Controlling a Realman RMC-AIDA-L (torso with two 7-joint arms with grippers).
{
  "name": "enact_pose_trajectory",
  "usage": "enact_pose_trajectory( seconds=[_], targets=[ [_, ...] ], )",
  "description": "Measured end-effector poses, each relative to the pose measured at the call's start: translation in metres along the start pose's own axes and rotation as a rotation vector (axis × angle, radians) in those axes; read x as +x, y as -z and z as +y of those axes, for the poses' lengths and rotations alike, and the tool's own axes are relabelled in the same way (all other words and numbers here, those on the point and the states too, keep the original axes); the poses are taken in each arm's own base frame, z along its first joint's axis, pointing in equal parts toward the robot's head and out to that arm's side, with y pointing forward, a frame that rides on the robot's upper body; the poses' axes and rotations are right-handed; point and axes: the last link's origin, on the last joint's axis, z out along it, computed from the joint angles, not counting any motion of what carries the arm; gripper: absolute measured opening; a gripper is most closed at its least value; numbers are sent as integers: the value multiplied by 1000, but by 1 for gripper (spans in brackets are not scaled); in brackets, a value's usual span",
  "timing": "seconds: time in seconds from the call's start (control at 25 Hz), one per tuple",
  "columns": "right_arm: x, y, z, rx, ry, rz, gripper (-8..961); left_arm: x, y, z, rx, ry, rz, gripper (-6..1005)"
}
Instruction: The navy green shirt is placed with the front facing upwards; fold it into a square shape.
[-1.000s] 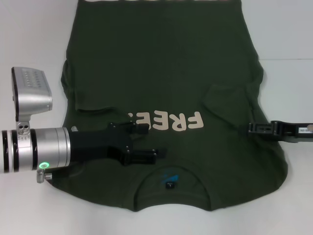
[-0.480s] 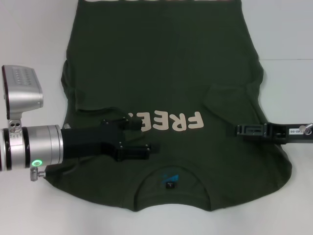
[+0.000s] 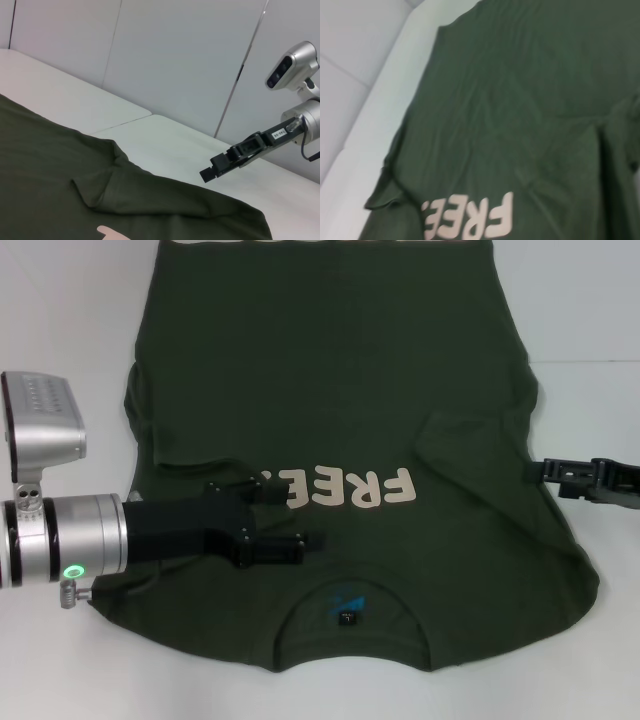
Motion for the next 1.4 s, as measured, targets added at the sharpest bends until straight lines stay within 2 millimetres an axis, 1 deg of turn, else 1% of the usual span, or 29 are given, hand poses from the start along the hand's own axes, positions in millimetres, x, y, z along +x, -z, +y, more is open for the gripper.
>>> enact_pose_trajectory(
  seconds=[0.12, 0.2, 0.24, 0.48, 0.68, 0.84, 1.08, 1.24, 1.4],
  targets=[
    [0, -2, -4, 27, 0, -8, 945, 0, 1, 0, 2, 0, -1, 918],
    [1, -6, -4, 45, 5, -6, 944, -1, 1, 0, 2, 1, -2, 918],
    [1, -8, -4, 50, 7, -4, 944, -1, 5, -1, 2, -3, -6, 918],
    [5, -21, 1, 46, 4, 6, 944, -3, 13, -1, 6, -12, -8, 919],
    [11, -37, 6, 54, 10, 39, 945, -6, 16, 1, 0, -16, -26, 920],
    [12, -49, 17, 28, 33, 52, 945, -8, 19, 1, 4, -14, -30, 920],
    [14, -69, 48, -67, 88, 99, 945, -9, 24, -1, 19, -9, -22, 921],
    [17, -73, 57, -103, 99, 126, 944, -9, 25, -1, 23, -8, -21, 921],
    [20, -72, 60, -125, 95, 141, 944, -9, 25, -1, 23, -8, -22, 921]
  ],
)
